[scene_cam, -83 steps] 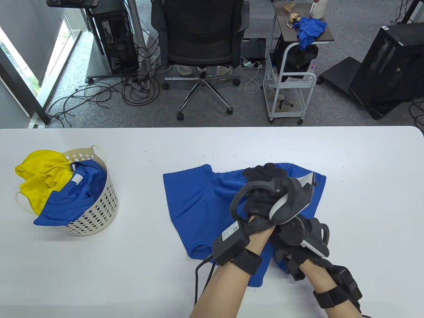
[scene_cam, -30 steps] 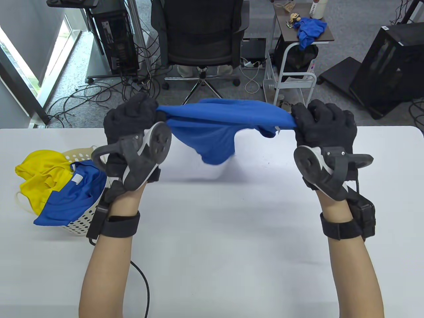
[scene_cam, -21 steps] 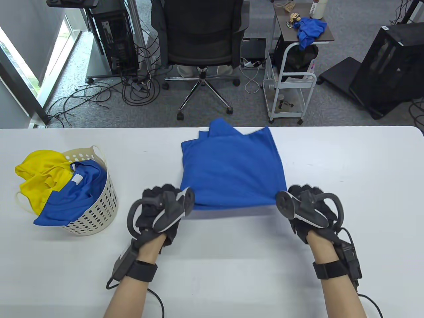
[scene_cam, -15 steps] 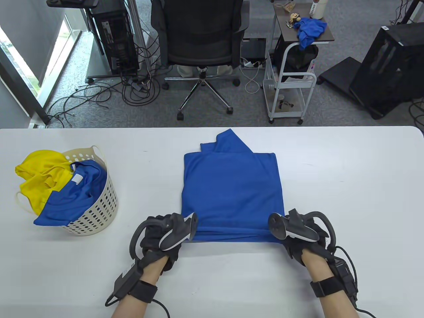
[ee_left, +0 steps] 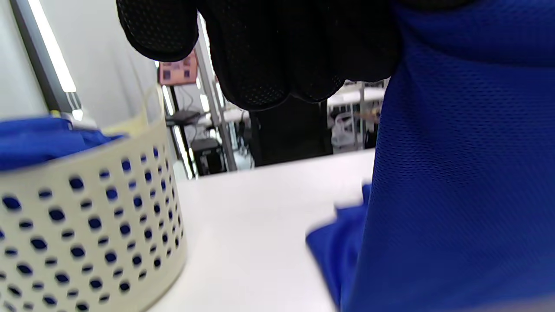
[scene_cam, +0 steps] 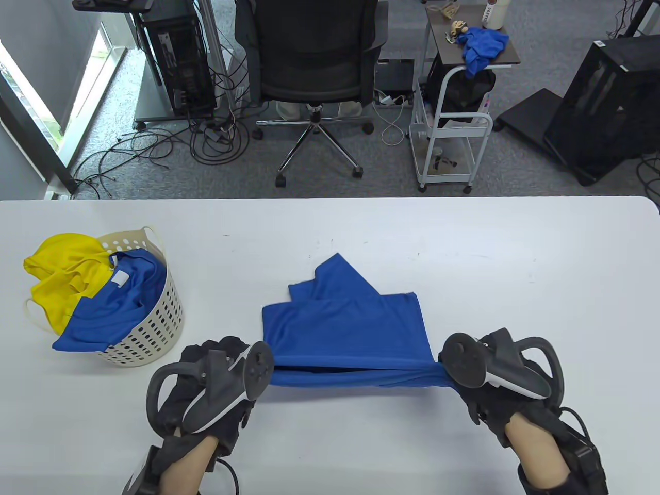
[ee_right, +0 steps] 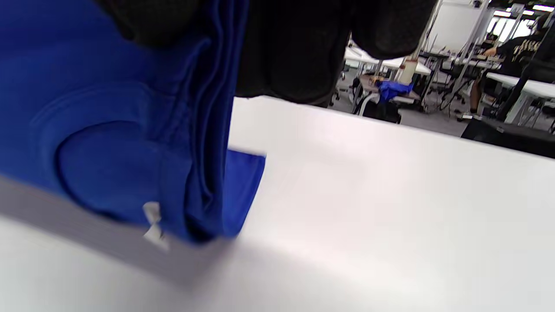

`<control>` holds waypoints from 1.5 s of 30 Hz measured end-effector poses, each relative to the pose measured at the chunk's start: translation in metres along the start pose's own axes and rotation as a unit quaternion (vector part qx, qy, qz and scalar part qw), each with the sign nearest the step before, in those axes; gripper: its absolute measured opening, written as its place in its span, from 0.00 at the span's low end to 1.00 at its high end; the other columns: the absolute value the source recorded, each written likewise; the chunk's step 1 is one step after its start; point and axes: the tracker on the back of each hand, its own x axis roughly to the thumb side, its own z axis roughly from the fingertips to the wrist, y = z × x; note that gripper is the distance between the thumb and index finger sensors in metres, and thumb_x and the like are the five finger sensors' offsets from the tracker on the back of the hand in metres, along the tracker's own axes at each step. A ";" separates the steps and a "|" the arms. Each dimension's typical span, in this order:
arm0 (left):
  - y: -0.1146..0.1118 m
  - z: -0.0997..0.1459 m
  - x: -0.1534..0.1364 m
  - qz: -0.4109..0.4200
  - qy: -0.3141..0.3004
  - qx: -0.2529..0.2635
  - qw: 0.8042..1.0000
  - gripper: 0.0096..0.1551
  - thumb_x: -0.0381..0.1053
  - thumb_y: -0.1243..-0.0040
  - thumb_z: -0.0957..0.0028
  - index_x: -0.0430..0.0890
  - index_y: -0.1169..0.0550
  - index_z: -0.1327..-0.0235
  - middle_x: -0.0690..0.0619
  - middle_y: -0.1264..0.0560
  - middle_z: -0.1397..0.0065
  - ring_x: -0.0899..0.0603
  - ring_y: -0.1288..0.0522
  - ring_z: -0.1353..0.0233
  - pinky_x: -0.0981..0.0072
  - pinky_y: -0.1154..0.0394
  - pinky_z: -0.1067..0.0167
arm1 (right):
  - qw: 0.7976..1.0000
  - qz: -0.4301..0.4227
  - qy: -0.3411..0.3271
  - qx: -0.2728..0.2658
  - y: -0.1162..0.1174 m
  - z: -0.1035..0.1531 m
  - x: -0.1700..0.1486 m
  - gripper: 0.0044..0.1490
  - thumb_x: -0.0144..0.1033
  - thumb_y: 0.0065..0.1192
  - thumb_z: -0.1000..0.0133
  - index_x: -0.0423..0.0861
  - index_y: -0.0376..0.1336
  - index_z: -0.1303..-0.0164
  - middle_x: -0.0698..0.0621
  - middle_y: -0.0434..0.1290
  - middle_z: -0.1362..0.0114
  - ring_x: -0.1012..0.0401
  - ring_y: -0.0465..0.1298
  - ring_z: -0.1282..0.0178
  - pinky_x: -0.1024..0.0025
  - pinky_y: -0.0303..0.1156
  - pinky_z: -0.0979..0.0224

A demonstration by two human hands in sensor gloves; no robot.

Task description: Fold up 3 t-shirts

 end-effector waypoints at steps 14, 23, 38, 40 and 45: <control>-0.064 -0.077 0.005 -0.057 0.036 -0.176 0.982 0.22 0.67 0.49 0.52 0.60 0.18 0.56 0.62 0.22 0.36 0.51 0.21 0.36 0.49 0.28 0.31 | 0.995 0.039 0.014 0.091 0.044 -0.088 0.013 0.25 0.40 0.61 0.49 0.54 0.67 0.40 0.52 0.75 0.36 0.49 0.76 0.37 0.42 0.65 0.30; -0.109 -0.129 -0.013 -0.064 0.102 -0.211 0.970 0.22 0.68 0.50 0.51 0.60 0.18 0.54 0.62 0.23 0.35 0.51 0.21 0.35 0.50 0.28 0.31 | 0.996 0.028 0.049 0.066 0.067 -0.156 0.029 0.25 0.41 0.61 0.48 0.54 0.66 0.39 0.51 0.74 0.34 0.48 0.75 0.35 0.41 0.63 0.29; -0.177 -0.092 0.042 -0.046 -0.084 -0.202 0.975 0.36 0.68 0.50 0.54 0.73 0.41 0.29 0.61 0.43 0.15 0.43 0.41 0.16 0.41 0.40 0.21 | 0.999 -0.033 0.006 -0.023 0.086 -0.130 0.069 0.35 0.50 0.61 0.50 0.54 0.60 0.31 0.49 0.68 0.26 0.46 0.72 0.30 0.39 0.62 0.27; -0.200 -0.091 0.045 -0.089 -0.069 -0.243 0.964 0.39 0.70 0.53 0.55 0.74 0.48 0.28 0.60 0.46 0.14 0.43 0.42 0.15 0.42 0.40 0.20 | 0.999 -0.032 0.000 -0.011 0.095 -0.116 0.078 0.35 0.51 0.60 0.49 0.54 0.61 0.31 0.49 0.69 0.26 0.46 0.72 0.30 0.38 0.62 0.27; -0.206 -0.083 0.031 -0.002 -0.027 -0.257 0.966 0.39 0.72 0.55 0.55 0.73 0.49 0.29 0.59 0.50 0.16 0.43 0.46 0.16 0.44 0.38 0.22 | 0.998 -0.059 -0.019 0.017 0.126 -0.109 0.104 0.36 0.52 0.59 0.49 0.54 0.60 0.30 0.48 0.68 0.25 0.44 0.71 0.29 0.37 0.62 0.27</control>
